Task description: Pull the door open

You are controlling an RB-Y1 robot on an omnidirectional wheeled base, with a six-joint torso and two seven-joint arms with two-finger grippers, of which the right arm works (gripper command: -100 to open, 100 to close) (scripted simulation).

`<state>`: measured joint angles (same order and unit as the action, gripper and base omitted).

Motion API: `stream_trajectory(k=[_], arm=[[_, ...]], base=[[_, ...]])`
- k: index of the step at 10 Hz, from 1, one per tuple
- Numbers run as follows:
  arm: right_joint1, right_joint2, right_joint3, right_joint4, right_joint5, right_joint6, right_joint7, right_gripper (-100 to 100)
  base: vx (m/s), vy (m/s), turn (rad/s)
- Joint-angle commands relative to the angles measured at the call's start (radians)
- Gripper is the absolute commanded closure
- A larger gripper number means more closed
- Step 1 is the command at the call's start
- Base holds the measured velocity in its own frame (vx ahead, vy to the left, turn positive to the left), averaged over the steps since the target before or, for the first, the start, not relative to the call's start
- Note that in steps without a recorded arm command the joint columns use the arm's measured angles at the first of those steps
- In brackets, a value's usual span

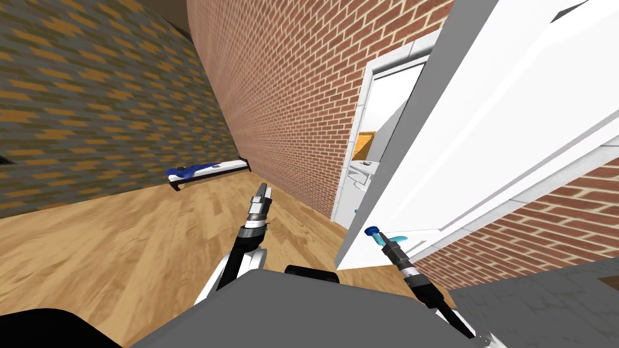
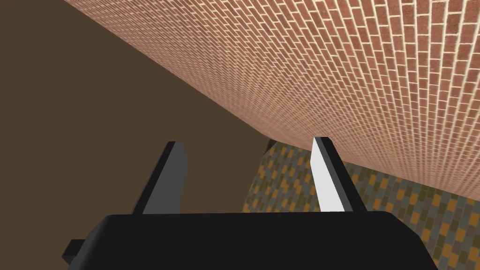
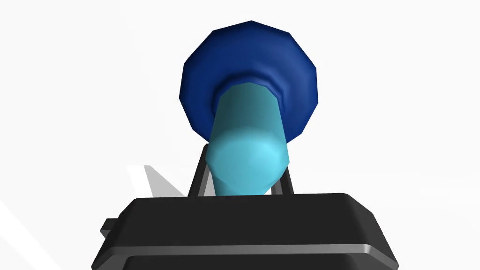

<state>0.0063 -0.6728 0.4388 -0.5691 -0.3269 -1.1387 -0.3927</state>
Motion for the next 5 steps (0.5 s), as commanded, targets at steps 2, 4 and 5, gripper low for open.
stream_trajectory(k=[2,4,5], arm=[[0.006,-0.008,0.013,0.022,-0.008,-0.038,-0.006,100],[0.015,-0.015,0.024,0.035,-0.016,-0.064,-0.011,100],[0.019,-0.019,0.029,0.042,-0.02,-0.077,-0.013,100]], base=[[-0.207,-0.099,0.198],[-0.202,-0.109,0.181],[-0.228,-0.121,0.217]])
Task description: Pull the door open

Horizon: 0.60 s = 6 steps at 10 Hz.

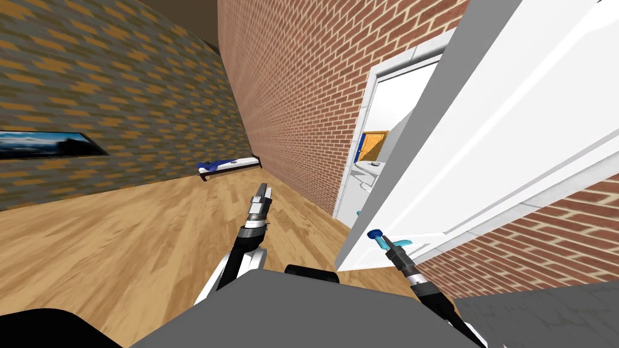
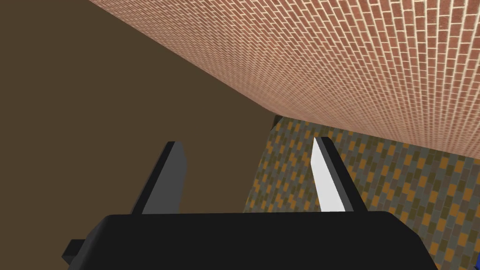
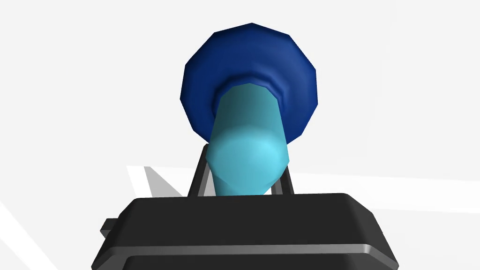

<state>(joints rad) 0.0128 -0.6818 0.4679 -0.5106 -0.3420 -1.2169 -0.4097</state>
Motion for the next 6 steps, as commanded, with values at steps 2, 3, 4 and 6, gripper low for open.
stream_trajectory(k=[2,3,4,6], arm=[[0.021,-0.017,0.01,-0.004,-0.013,-0.024,0.0,100],[0.025,-0.02,0.014,0.001,-0.016,-0.034,-0.002,100],[0.027,-0.022,0.018,0.005,-0.019,-0.043,-0.004,100],[0.024,-0.017,0.023,0.014,-0.017,-0.049,-0.008,100]], base=[[-0.193,-0.096,0.191],[-0.196,-0.081,0.167],[-0.186,-0.086,0.148],[-0.128,-0.055,0.071]])
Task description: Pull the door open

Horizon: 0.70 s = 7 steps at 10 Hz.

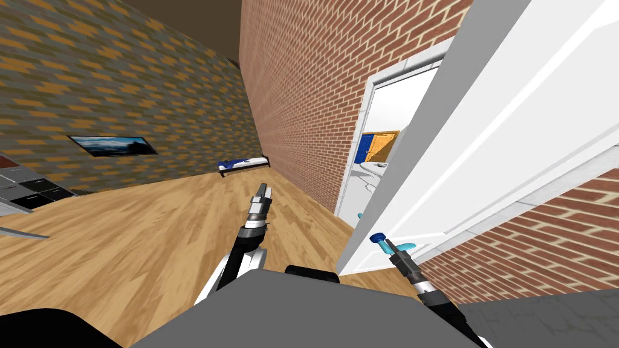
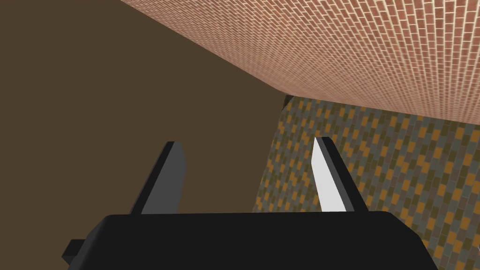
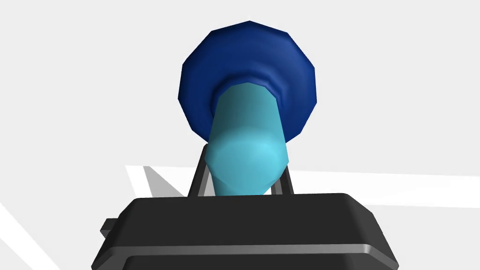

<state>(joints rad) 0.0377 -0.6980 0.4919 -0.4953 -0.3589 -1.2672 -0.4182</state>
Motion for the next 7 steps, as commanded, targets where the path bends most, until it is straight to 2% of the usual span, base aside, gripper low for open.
stream_trajectory(k=[1,5,6,7], arm=[[-0.016,0.002,0.035,0.022,-0.019,-0.016,-0.003,100],[-0.049,0.006,0.105,0.068,-0.058,-0.049,-0.009,100],[-0.049,0.006,0.105,0.068,-0.058,-0.049,-0.009,100],[-0.057,0.006,0.122,0.079,-0.067,-0.057,-0.011,100]], base=[[-0.099,-0.033,0.049],[-0.129,-0.054,0.042],[-0.068,-0.025,0.001],[-0.051,-0.03,0.005]])
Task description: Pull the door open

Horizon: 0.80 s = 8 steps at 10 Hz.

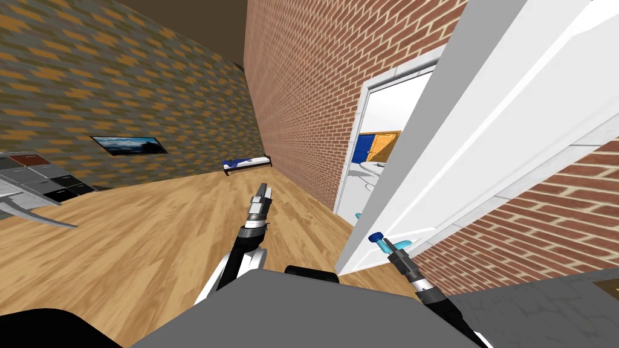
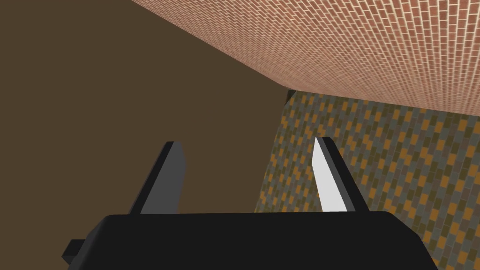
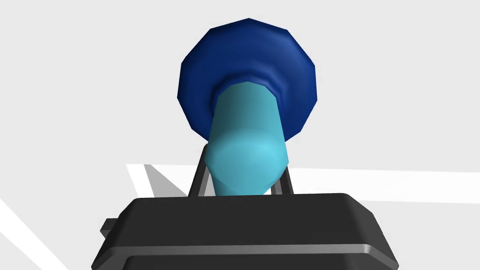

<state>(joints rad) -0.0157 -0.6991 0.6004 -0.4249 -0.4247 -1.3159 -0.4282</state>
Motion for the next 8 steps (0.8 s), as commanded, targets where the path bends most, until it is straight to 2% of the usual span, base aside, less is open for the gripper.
stream_trajectory(k=[1,3,4,7,8], arm=[[-0.012,0.009,0.031,0.02,-0.011,-0.017,-0.002,100],[-0.029,0.011,0.068,0.043,-0.03,-0.034,-0.005,100],[-0.029,0.011,0.068,0.043,-0.03,-0.034,-0.005,100],[-0.054,0.014,0.123,0.079,-0.06,-0.059,-0.01,100],[-0.054,0.014,0.123,0.104,-0.06,-0.059,-0.01,100]], base=[[-0.071,-0.031,0.033],[-0.092,-0.043,0.041],[-0.061,-0.035,0.016],[-0.084,-0.048,0.027],[-0.062,-0.027,0.032]])
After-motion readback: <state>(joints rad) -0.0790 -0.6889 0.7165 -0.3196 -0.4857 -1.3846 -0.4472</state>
